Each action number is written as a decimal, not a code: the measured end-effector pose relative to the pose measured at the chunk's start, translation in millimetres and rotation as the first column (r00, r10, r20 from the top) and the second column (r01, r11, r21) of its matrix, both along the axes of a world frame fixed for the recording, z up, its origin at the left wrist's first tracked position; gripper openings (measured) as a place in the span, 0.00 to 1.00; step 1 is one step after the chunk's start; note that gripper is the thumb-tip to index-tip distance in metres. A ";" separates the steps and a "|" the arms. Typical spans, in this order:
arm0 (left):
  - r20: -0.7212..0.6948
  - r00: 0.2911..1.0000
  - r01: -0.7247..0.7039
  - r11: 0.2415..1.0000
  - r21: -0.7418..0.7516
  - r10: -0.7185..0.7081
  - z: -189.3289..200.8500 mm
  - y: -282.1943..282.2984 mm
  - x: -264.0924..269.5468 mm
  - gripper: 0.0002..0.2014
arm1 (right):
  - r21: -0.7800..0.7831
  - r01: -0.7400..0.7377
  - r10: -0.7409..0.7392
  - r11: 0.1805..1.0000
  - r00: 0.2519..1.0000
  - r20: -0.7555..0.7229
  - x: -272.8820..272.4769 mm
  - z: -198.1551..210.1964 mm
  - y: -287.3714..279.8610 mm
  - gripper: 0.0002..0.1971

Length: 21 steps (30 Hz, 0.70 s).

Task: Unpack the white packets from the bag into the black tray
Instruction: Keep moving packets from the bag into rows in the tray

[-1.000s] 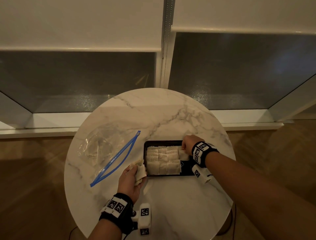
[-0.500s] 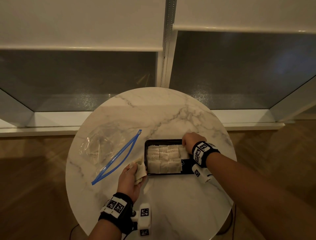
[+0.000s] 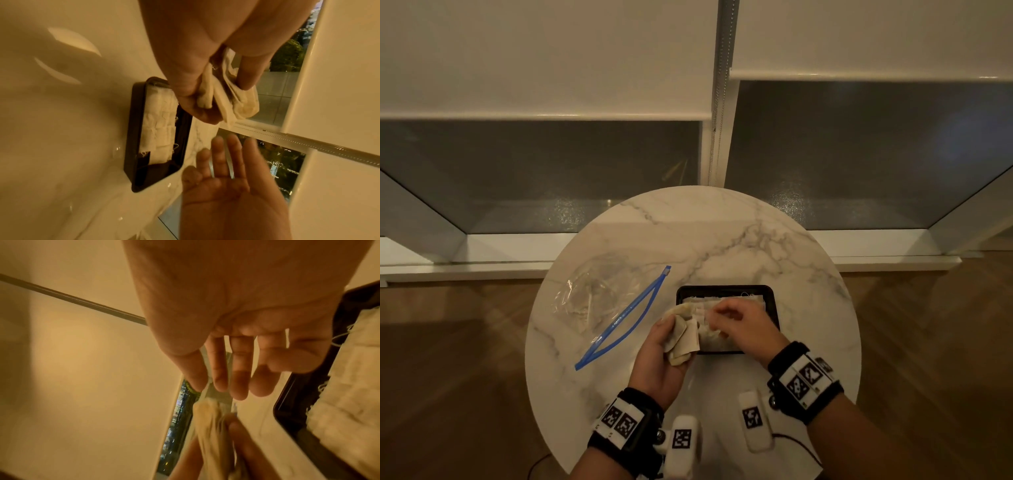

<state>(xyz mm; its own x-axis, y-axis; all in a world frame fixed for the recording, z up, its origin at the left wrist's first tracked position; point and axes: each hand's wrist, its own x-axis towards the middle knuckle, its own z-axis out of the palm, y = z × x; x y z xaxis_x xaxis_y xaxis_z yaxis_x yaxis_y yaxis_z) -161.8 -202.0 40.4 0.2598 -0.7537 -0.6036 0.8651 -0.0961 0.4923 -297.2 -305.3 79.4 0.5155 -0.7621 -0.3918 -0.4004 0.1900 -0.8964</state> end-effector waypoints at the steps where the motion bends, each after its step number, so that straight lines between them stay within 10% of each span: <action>1: -0.004 1.000 -0.003 1.000 -0.031 0.003 2.2 0.0 -1.7 0.15 | 0.014 -0.023 0.022 1.000 1.000 0.017 1.4 2.8 8.6 0.09; 21: 0.046 0.998 -0.047 0.995 0.088 0.043 10.1 9.4 -14.0 0.18 | 0.389 0.153 -0.244 0.908 0.950 0.197 -19.2 18.5 27.7 0.11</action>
